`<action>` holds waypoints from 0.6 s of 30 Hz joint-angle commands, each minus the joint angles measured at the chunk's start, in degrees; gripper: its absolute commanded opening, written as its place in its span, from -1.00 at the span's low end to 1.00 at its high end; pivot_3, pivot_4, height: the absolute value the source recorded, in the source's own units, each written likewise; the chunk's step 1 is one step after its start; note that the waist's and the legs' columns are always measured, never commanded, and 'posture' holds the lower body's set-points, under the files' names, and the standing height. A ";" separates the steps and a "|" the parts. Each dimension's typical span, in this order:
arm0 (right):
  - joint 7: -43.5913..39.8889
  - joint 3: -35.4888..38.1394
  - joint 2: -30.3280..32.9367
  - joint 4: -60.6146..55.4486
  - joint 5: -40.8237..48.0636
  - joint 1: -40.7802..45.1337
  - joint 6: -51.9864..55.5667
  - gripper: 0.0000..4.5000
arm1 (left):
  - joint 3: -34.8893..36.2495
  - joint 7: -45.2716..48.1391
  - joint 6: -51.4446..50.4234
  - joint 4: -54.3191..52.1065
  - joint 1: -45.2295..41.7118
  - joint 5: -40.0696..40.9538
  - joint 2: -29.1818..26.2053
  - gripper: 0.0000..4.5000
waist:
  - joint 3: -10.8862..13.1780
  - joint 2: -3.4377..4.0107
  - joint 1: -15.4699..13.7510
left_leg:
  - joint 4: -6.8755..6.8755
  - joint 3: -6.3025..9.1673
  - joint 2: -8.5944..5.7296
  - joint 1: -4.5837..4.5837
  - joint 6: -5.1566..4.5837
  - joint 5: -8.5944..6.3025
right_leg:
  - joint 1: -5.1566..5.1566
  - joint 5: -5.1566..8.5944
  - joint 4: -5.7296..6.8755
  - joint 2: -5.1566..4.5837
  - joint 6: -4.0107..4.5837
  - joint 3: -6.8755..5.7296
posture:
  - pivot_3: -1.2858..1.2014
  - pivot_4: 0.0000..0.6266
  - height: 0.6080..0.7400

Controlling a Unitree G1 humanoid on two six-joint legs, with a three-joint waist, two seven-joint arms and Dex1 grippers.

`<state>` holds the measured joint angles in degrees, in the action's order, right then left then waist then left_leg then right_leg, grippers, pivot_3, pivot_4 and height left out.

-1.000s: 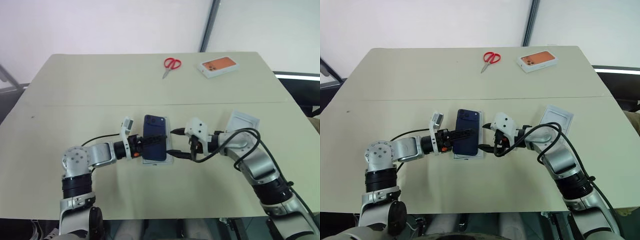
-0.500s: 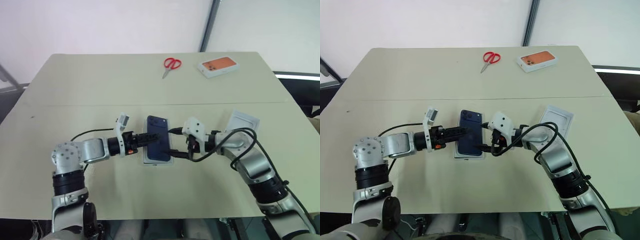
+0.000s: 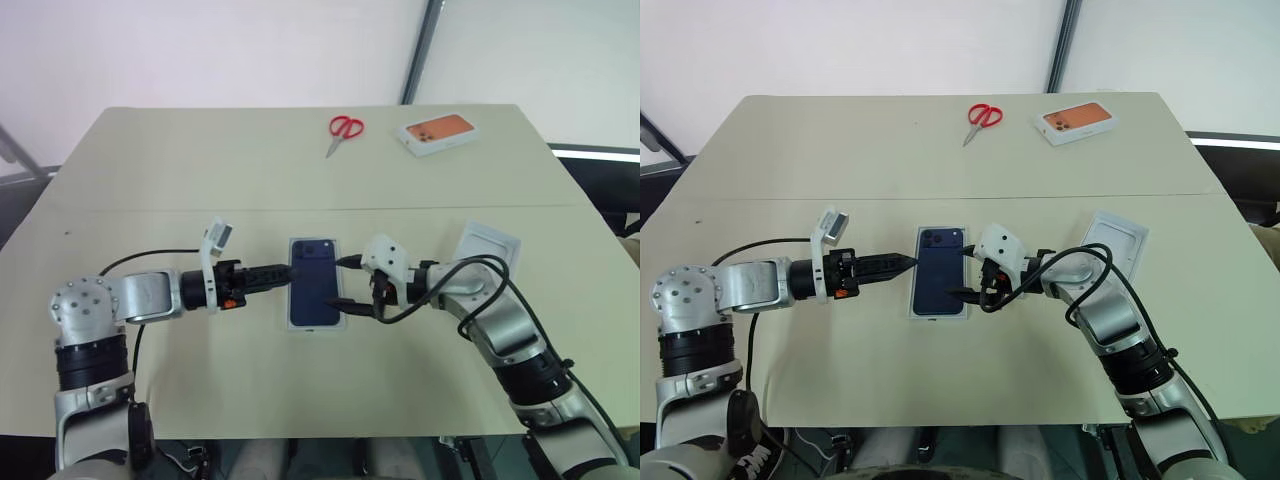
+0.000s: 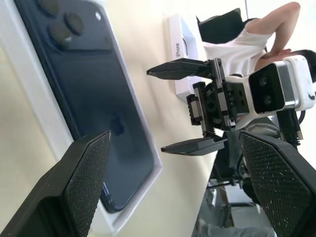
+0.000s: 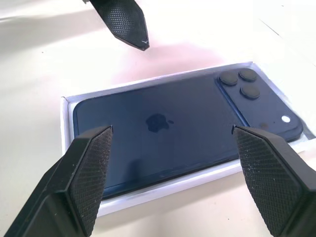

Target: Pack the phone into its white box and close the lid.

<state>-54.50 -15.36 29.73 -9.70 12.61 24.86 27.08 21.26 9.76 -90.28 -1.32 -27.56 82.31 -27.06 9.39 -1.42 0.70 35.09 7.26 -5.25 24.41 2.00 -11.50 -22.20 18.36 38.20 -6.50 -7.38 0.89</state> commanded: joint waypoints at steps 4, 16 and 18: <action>0.72 1.21 -1.41 -0.93 0.95 1.29 -1.04 0.80 | -0.20 1.83 5.09 -1.61 -1.22 0.25 -1.33 0.94 | 0.00 0.00 0.07 | -0.01 0.00 0.00 0.00 0.00 0.00 | -0.01 0.00 0.00 0.00 0.00 0.01 | 0.03 -0.52 1.00; 7.26 -1.86 -9.43 2.36 -2.48 3.72 -2.93 -0.85 | -4.81 17.45 24.40 -5.42 2.78 -16.82 -4.51 0.96 | 0.01 0.02 0.16 | -0.08 -0.03 0.01 0.00 0.14 0.08 | -0.04 0.00 -0.03 0.00 0.01 0.03 | 0.03 -0.52 1.00; 7.33 -3.77 -9.62 4.00 -4.43 3.25 -4.62 -0.97 | -5.38 19.70 25.65 -5.43 3.69 -18.57 -5.80 0.96 | 0.01 0.02 0.15 | -0.07 -0.02 0.01 0.00 0.06 0.03 | -0.08 0.00 -0.02 0.00 0.01 0.02 | 0.03 -0.52 1.00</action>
<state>-47.42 -18.10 20.66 -5.63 9.23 27.97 24.39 15.98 27.25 -66.43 -4.88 -24.05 64.90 -31.88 9.41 -1.39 0.85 35.02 7.24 -5.24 24.41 2.02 -11.49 -22.29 18.36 38.19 -6.49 -7.37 0.92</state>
